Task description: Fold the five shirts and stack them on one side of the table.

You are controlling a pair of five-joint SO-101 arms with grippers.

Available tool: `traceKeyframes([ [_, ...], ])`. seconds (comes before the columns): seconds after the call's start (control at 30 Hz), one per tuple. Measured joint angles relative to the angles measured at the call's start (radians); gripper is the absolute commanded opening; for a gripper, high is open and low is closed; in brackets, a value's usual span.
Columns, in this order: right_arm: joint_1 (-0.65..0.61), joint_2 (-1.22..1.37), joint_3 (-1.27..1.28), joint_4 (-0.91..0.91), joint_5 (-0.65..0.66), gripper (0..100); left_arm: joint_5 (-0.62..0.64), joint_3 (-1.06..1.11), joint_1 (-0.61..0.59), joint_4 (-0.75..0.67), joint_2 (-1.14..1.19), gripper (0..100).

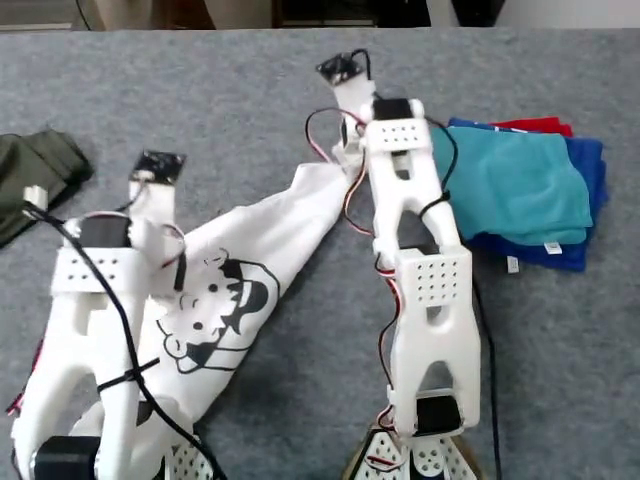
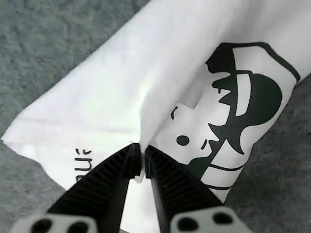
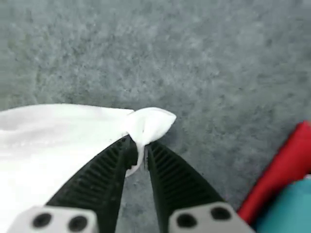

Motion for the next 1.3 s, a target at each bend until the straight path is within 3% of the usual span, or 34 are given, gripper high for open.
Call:
traceKeyframes([
  [0.3, 0.0, -0.08, -0.683, 0.331, 0.003, 0.2, 0.14, -0.356, -0.066, 0.173, 0.0, 2],
  [0.5, 0.0, -0.353, -0.733, 0.397, 0.003, 0.2, 0.288, -0.703, -0.152, 0.301, 0.0, 2],
  [0.63, -0.025, -0.525, -0.733, 0.427, 0.005, 0.2, 0.305, -0.835, -0.215, 0.336, -0.002, 2],
  [1.07, -0.089, -0.89, -0.54, 0.44, 0.044, 0.8, 0.272, -0.861, -0.39, 0.338, -0.005, 2],
  [1.3, -0.255, -1.092, -0.117, 0.442, 0.057, 1.6, 0.16, -0.813, -0.494, 0.338, -0.005, 2],
])
